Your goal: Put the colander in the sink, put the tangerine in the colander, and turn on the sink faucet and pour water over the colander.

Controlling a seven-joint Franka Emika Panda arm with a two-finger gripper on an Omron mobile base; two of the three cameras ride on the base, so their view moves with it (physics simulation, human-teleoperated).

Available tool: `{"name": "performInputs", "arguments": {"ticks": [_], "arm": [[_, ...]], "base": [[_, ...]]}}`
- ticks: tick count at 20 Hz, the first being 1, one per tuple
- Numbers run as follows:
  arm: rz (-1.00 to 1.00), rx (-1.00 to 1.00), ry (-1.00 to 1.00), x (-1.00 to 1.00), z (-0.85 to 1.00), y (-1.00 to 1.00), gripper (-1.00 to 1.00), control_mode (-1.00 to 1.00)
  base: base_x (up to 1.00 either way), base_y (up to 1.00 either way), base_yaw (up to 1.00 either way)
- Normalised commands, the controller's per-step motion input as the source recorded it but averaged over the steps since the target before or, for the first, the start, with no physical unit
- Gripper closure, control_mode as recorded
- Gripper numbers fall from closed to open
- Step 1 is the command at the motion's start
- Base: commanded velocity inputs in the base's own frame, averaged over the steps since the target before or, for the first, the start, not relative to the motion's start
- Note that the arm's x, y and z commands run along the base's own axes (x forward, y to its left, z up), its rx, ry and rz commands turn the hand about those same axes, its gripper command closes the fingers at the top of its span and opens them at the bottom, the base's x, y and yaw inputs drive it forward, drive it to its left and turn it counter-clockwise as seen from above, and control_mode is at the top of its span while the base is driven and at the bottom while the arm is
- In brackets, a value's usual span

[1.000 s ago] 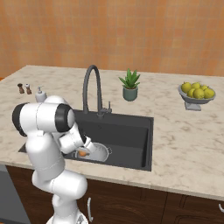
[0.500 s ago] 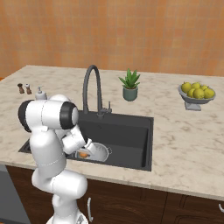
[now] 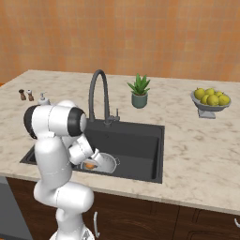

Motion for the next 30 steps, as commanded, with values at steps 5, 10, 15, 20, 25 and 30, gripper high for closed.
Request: {"name": "performInputs", "arguments": {"ticks": [5, 10, 15, 20, 25, 30], "arm": [[0.00, 0.00, 0.00, 0.05, -0.07, 0.00, -1.00, -1.00], [0.00, 0.00, 0.00, 0.00, -0.03, -0.01, -1.00, -1.00], [0.02, 0.00, 0.00, -0.01, 0.18, 0.00, -1.00, -1.00], [0.04, 0.00, 0.00, -0.09, 0.55, 0.10, -1.00, -1.00], [0.08, 0.00, 0.01, -0.25, 0.77, 0.26, -1.00, -1.00], [0.07, 0.01, 0.09, -0.31, 0.85, 0.11, -1.00, -1.00]], "base": [[0.00, 0.00, 0.00], [0.00, 0.00, 0.00], [0.00, 0.00, 0.00], [0.00, 0.00, 0.00], [0.00, 0.00, 0.00], [0.00, 0.00, 0.00]]}}
